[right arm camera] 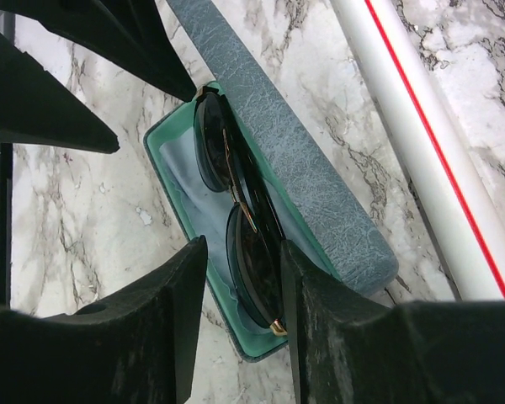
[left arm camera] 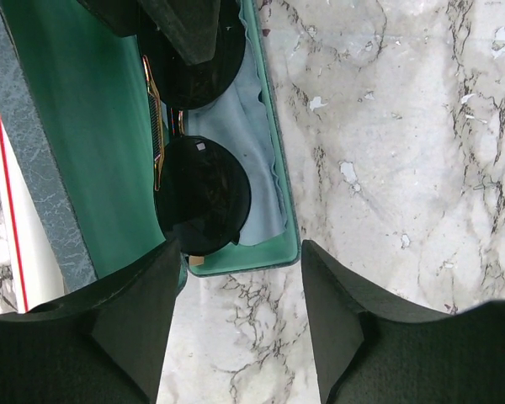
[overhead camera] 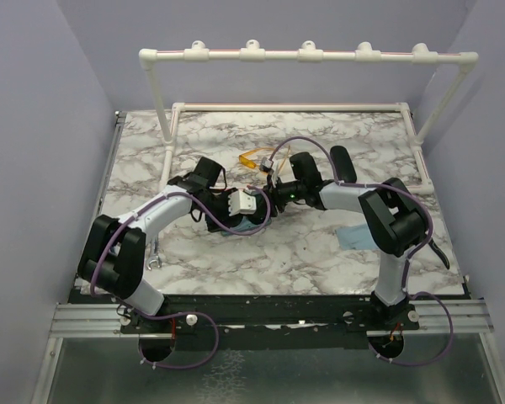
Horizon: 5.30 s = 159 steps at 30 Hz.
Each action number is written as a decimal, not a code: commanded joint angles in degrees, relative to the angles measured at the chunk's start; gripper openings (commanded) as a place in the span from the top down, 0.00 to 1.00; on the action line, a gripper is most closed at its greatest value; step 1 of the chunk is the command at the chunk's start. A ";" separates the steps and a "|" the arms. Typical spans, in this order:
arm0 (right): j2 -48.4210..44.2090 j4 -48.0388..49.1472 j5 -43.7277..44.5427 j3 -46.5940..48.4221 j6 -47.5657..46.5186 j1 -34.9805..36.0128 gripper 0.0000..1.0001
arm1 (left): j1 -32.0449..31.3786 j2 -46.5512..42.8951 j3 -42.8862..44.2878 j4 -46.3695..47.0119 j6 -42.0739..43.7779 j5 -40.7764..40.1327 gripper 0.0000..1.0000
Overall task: Organize the sunglasses
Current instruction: Place the sunglasses in the sunglasses case, then close the sunglasses case at the center of the board, then open the sunglasses case at the center of the board.
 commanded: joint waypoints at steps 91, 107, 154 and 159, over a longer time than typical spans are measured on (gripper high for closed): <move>-5.31 -12.23 27.43 7.08 2.51 14.73 0.50 | -8.49 -30.04 -43.67 33.61 14.10 -8.25 0.68; -31.07 -27.92 54.72 -2.59 18.78 -3.06 0.35 | -5.32 -48.42 -32.53 30.72 -42.26 -9.97 0.32; -9.87 -26.69 46.96 14.53 -1.94 -26.52 0.77 | 15.24 -64.36 -43.76 50.02 -83.42 -19.36 0.05; -27.88 -19.60 47.12 3.81 -6.77 -17.51 0.79 | 15.23 -64.34 -42.37 53.45 -89.23 -10.64 0.04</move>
